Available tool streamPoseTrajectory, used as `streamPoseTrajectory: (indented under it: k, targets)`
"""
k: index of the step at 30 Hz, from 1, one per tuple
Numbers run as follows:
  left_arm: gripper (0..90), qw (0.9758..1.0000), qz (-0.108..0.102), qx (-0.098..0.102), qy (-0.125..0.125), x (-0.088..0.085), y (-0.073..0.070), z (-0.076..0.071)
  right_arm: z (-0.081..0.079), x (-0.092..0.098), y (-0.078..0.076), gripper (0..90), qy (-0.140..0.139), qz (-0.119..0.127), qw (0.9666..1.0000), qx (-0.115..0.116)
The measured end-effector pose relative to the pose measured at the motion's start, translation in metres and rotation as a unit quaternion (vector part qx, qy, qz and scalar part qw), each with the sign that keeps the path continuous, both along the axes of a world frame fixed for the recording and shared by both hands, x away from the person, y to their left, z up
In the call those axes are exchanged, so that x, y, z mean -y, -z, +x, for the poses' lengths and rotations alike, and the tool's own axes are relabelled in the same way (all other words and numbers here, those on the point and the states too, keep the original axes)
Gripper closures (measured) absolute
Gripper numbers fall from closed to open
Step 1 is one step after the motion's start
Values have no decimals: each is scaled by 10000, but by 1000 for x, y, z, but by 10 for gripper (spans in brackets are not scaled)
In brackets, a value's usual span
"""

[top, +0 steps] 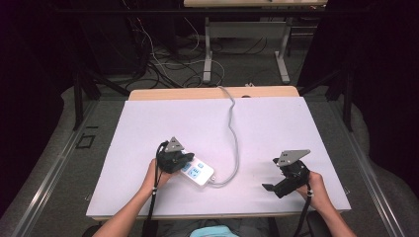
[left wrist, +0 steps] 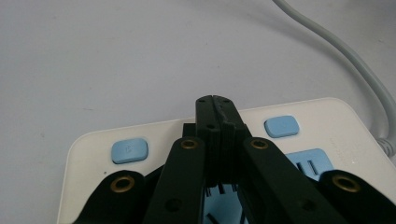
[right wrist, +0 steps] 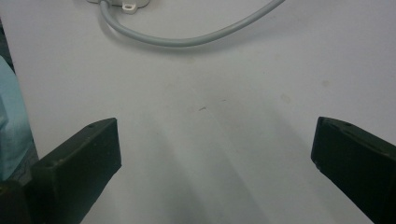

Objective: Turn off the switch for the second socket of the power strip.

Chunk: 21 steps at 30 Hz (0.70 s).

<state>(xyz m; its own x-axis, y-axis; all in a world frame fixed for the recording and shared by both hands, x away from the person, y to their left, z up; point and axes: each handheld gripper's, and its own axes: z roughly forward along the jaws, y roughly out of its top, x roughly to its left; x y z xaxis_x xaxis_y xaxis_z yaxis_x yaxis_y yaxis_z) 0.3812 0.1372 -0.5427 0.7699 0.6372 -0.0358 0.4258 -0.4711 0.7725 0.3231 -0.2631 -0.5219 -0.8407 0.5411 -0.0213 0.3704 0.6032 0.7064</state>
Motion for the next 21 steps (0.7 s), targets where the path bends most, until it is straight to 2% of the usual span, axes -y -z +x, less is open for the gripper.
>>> streamPoseTrajectory:
  k: [3,4,5,7,21]
  targets:
    - [900,10000,-7,-9,19,-1,0,0,1,0,0,12,-23,-3,10000,30]
    - [900,10000,-7,-11,15,-1,0,0,2,0,0,12,-114,-33,9999,98]
    - [900,10000,-5,-19,24,-1,0,1,2,1,0,12,-121,-69,9999,28]
    - [900,10000,-15,-52,13,-1,0,1,2,0,0,12,-106,-52,9999,93]
    - [900,9999,-15,-99,-9,-1,0,0,2,0,0,13,-122,-80,9999,70]
